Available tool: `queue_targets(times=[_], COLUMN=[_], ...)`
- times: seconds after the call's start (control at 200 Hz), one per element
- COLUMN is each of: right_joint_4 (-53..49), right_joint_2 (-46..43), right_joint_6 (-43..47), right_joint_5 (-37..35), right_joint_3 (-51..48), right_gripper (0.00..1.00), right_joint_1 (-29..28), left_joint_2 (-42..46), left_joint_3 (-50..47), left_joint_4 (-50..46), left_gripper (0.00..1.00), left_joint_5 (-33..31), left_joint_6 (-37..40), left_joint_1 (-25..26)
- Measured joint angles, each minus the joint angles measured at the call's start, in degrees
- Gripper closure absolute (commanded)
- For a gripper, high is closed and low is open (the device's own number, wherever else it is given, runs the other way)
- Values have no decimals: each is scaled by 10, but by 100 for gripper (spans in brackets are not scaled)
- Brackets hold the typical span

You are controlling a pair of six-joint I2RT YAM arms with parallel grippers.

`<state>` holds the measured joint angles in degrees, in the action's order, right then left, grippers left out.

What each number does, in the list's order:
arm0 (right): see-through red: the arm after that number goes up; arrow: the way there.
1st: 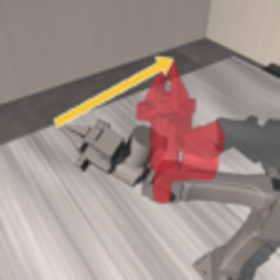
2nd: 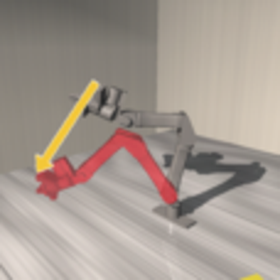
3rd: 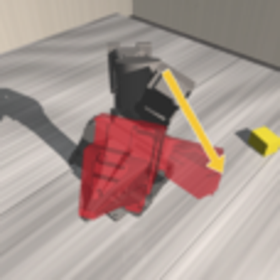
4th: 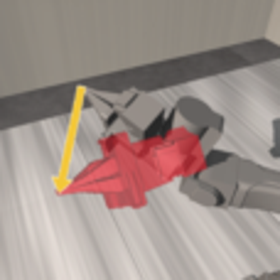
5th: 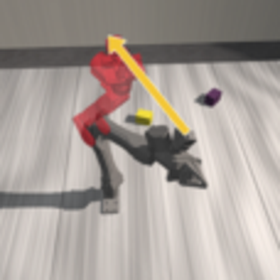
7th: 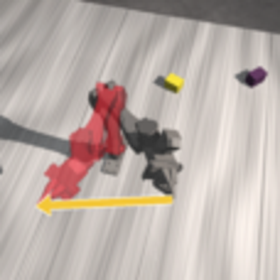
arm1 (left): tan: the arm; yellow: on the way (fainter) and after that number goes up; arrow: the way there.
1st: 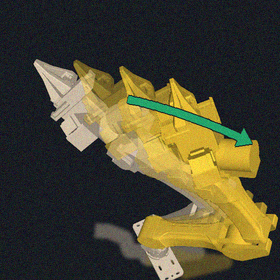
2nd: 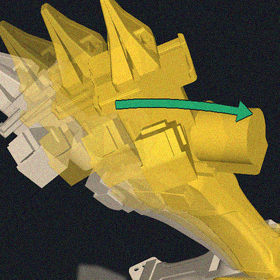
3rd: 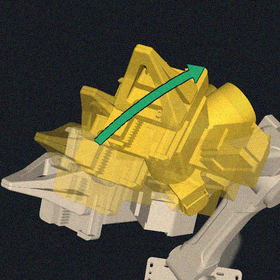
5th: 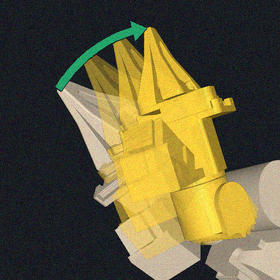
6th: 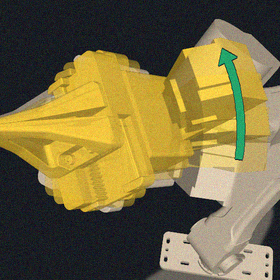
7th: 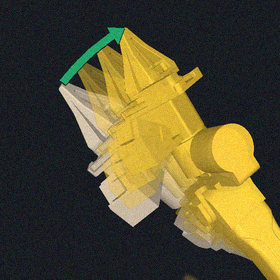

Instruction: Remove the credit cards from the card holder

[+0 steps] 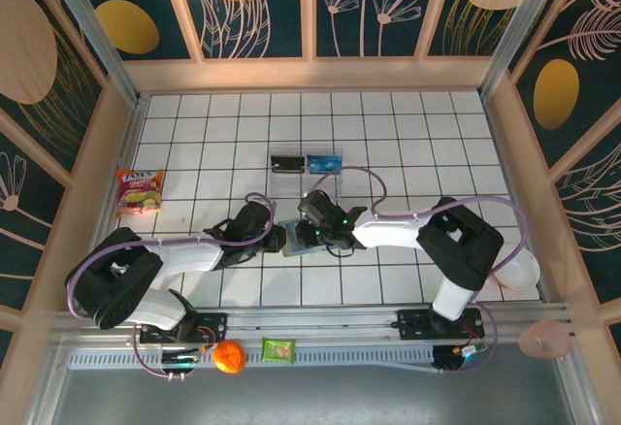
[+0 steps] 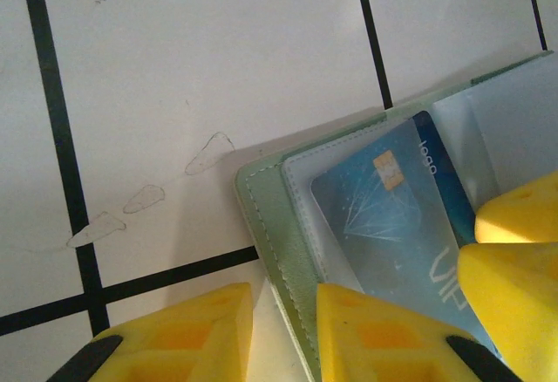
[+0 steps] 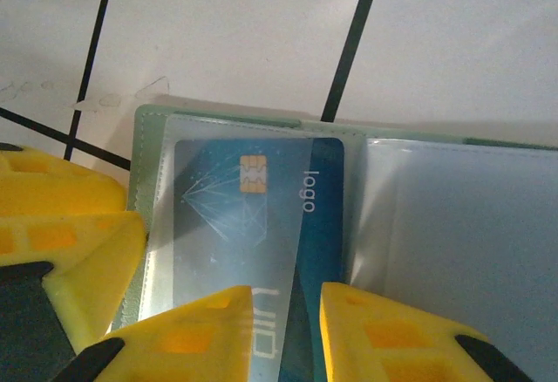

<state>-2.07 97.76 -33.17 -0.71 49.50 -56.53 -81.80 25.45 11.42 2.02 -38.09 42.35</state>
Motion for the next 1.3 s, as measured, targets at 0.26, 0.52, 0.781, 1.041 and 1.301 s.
queue_targets(times=[0.26,0.52,0.781,1.041,1.301], right_joint_4=[2,0,-4,-5,-9], right_joint_2=[-58,-62,-40,4,10], right_joint_6=[23,65,87,89,75], right_joint_5=[-6,83,144,170,166], right_joint_3=[0,3,5,9,11], right_gripper=[75,80,80,78,72], right_joint_1=[-1,73,89,89,91], left_joint_2=[36,41,-12,-34,-35], left_joint_3=[5,21,40,49,49], left_joint_4=[-22,-25,-27,-27,-27], left_gripper=[67,71,74,76,80], left_joint_5=[0,21,10,-3,-12], left_joint_6=[4,3,4,10,17], left_joint_1=[-1,4,12,12,12])
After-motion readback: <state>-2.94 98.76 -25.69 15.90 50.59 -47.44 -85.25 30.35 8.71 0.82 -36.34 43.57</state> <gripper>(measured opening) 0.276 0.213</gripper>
